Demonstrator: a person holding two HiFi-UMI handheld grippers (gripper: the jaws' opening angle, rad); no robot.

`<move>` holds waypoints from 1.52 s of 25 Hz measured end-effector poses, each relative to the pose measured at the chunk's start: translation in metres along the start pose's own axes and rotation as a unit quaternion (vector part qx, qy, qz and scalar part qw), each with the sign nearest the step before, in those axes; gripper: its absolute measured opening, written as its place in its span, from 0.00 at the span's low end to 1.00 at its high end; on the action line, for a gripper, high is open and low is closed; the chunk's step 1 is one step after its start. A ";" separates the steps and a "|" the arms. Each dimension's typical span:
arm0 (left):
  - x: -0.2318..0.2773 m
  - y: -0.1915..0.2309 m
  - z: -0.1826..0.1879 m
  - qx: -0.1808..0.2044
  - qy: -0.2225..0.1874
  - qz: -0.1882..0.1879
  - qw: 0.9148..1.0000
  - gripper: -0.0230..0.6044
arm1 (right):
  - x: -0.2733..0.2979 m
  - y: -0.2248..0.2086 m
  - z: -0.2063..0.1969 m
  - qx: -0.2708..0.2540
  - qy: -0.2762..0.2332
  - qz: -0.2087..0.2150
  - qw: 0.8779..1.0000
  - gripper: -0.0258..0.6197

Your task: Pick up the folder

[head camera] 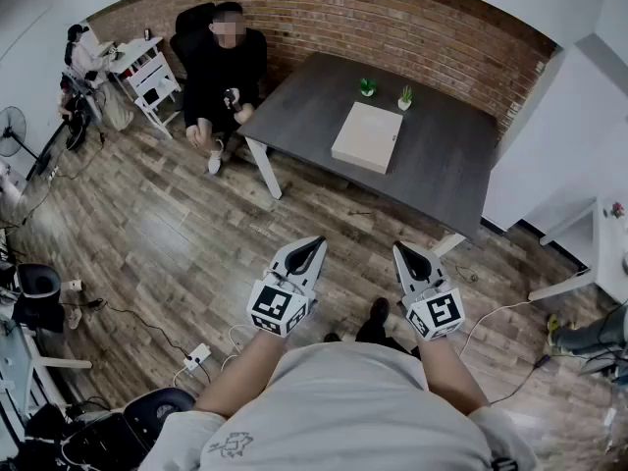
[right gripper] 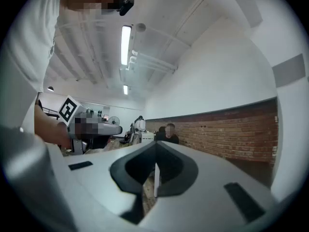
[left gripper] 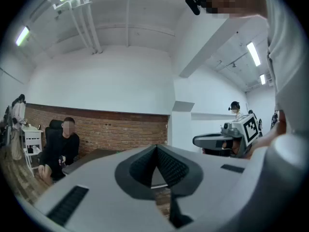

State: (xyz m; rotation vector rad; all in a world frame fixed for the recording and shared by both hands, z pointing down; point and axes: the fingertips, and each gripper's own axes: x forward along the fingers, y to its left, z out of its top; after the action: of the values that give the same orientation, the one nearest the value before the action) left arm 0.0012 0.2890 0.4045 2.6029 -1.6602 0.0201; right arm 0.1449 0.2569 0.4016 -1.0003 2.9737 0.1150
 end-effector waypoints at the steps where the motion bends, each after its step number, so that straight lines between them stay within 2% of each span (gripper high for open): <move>1: 0.002 0.000 0.000 0.000 0.000 0.000 1.000 0.05 | 0.000 -0.001 -0.001 0.000 0.001 0.001 1.000 0.04; 12: 0.021 0.006 -0.006 0.000 0.007 0.007 1.000 0.05 | 0.008 -0.019 -0.010 0.007 0.005 0.010 1.000 0.04; 25: 0.090 0.023 -0.018 -0.007 0.023 0.019 1.000 0.06 | 0.045 -0.081 -0.025 0.014 0.013 0.040 0.999 0.05; 26: 0.098 0.025 -0.019 -0.007 0.025 0.019 0.999 0.09 | 0.049 -0.089 -0.028 0.016 0.015 0.041 0.999 0.05; 32: 0.150 0.031 -0.030 -0.014 0.037 0.023 0.999 0.23 | 0.066 -0.141 -0.050 0.040 0.033 0.046 0.998 0.24; 38: 0.208 0.029 -0.037 -0.019 0.050 0.034 0.998 0.33 | 0.075 -0.197 -0.065 0.059 0.039 0.065 0.995 0.33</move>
State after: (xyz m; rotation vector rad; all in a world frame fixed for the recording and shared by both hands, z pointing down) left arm 0.0633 0.0898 0.4511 2.4731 -1.6980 0.1203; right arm 0.2052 0.0502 0.4505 -0.8183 3.0708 -0.1007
